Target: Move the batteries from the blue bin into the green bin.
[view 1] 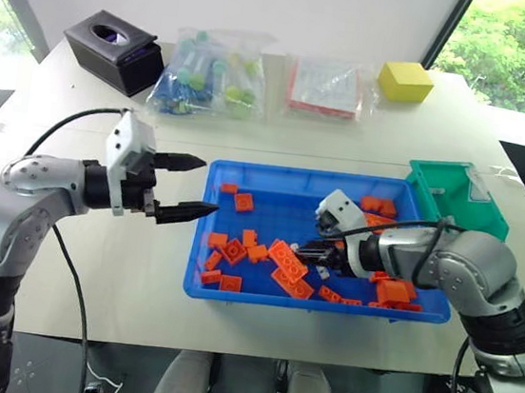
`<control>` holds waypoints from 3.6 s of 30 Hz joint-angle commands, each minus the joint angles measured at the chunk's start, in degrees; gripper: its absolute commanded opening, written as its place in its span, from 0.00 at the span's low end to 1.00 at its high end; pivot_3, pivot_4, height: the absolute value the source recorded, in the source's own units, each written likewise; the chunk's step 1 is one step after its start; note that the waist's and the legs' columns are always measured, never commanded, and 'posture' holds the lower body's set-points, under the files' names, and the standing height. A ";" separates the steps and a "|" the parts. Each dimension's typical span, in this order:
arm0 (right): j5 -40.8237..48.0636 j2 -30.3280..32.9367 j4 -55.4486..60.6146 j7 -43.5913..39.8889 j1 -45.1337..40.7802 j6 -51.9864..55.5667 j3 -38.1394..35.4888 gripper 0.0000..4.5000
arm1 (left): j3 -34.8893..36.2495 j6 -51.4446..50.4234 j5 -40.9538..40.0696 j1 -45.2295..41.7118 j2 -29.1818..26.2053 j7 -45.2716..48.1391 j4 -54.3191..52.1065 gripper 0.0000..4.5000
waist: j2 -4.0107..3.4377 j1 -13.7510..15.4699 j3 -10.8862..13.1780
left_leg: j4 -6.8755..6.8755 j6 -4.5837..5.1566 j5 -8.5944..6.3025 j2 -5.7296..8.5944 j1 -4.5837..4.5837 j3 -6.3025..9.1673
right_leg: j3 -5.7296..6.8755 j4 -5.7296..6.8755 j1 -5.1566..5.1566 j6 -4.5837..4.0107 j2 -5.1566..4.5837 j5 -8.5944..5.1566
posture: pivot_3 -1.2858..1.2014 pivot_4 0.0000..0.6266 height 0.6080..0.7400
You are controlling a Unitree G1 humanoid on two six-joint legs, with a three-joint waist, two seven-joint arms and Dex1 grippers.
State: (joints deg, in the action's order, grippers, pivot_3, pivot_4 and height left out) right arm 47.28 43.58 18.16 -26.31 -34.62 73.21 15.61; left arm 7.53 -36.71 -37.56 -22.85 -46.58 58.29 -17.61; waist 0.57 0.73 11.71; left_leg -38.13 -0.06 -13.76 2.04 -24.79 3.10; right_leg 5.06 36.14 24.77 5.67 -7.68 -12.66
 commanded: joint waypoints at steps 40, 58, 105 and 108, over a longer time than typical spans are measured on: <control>-13.52 9.45 -10.50 -5.48 -5.90 -0.17 -25.84 0.02 | 0.36 -0.93 -2.72 0.70 -2.62 7.77 -2.48 1.00 | 0.01 0.18 0.00 | 0.01 -0.02 -0.01 0.02 0.20 -0.04 | 0.00 -0.06 -0.21 0.00 -0.03 -0.02 | 0.52 0.24 0.64; -24.41 14.23 -23.28 -6.76 2.05 -13.98 -27.14 0.56 | -1.67 -1.26 -3.79 -0.16 -2.19 7.70 -3.84 1.00 | -0.03 -0.07 0.01 | 0.02 -0.01 0.00 -0.01 0.27 -0.21 | -0.09 0.02 -0.17 -0.01 -0.02 -0.01 | 0.52 0.24 0.64; -2.40 -5.51 9.79 1.78 4.70 19.09 -32.40 0.02 | -4.07 0.80 -2.67 -3.03 -1.04 8.59 -1.95 1.00 | -0.05 1.07 0.00 | -0.01 -0.01 0.00 0.00 0.30 -0.09 | -0.17 0.01 -0.22 -0.13 0.05 -0.09 | 0.52 0.24 0.64; -4.50 -0.84 3.42 0.93 -2.54 16.90 -35.46 0.02 | -4.33 0.99 -2.57 -2.91 -0.86 8.77 -1.92 1.00 | -0.08 1.24 0.01 | -0.01 -0.01 0.00 0.01 0.30 -0.09 | -0.17 0.01 -0.22 -0.09 0.06 -0.06 | 0.52 0.24 0.64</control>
State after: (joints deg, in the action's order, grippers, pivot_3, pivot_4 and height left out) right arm 43.75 40.54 23.30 -24.72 -35.07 91.71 -16.66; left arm 2.95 -36.74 -40.13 -25.16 -47.22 66.52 -18.91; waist 0.50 1.96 11.72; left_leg -38.13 -0.07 -13.76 2.06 -24.51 3.00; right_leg 4.90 36.14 24.57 5.58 -7.63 -12.73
